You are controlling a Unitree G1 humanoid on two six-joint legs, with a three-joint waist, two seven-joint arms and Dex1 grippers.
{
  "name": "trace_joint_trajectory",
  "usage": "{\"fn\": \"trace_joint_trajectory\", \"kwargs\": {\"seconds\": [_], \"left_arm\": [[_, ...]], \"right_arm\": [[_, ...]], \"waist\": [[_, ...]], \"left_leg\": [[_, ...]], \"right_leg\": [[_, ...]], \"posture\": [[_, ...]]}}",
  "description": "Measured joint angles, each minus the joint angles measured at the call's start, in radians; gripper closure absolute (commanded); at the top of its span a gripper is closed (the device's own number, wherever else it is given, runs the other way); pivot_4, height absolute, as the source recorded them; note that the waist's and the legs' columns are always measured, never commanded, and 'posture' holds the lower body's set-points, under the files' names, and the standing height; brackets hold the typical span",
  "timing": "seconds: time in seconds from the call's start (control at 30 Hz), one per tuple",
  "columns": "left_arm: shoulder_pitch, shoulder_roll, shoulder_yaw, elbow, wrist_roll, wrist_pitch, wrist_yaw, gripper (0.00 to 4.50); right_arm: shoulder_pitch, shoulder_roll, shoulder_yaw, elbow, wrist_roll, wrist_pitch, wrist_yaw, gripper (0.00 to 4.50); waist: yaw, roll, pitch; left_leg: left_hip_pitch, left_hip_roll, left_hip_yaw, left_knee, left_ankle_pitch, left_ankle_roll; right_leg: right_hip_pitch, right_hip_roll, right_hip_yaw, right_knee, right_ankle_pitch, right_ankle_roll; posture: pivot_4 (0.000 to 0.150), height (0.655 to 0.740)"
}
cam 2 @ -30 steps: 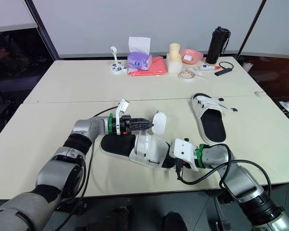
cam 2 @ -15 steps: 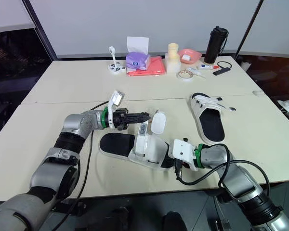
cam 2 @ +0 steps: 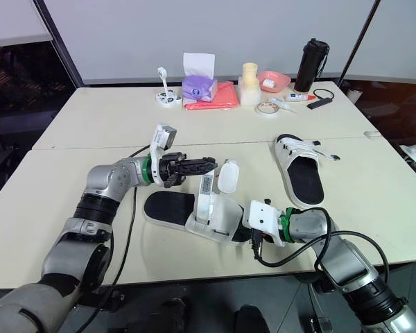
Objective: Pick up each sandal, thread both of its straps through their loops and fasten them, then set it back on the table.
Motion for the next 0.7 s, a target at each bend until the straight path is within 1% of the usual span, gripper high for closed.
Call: {"fn": "trace_joint_trajectory", "kwargs": {"seconds": [0.13, 0.3, 0.47, 0.7], "left_arm": [[-0.006, -0.034, -0.004, 0.132, 0.043, -0.105, 0.007, 4.46], [-0.067, -0.060, 0.012, 0.264, 0.072, -0.196, 0.030, 4.46], [-0.097, -0.064, 0.038, 0.342, 0.083, -0.233, 0.038, 4.46], [-0.120, -0.070, 0.047, 0.404, 0.102, -0.255, 0.045, 4.46]], "right_arm": [[0.002, 0.000, 0.000, -0.004, -0.001, 0.001, -0.002, 4.50], [0.007, 0.000, -0.003, -0.015, -0.003, 0.007, -0.005, 4.50], [0.016, 0.000, -0.006, -0.025, -0.004, 0.009, -0.011, 4.50], [0.019, 0.000, -0.006, -0.029, -0.006, 0.011, -0.014, 4.50]], "waist": [[0.000, 0.000, 0.000], [0.000, 0.000, 0.000], [0.000, 0.000, 0.000], [-0.001, 0.000, 0.000]], "left_leg": [[0.000, -0.001, 0.000, 0.000, 0.000, 0.000], [0.000, -0.001, 0.000, 0.000, 0.000, 0.000], [0.000, -0.001, 0.000, 0.000, 0.000, 0.000], [0.000, -0.001, 0.000, 0.000, 0.000, 0.000]], "right_leg": [[0.000, 0.000, 0.000, 0.000, 0.000, 0.000], [0.000, 0.000, 0.000, 0.000, 0.000, 0.000], [0.000, 0.000, 0.000, 0.000, 0.000, 0.000], [0.000, 0.000, 0.000, 0.001, 0.000, 0.000]], "posture": [[0.150, 0.7344], [0.150, 0.7344], [0.150, 0.7344], [0.150, 0.7344]]}}
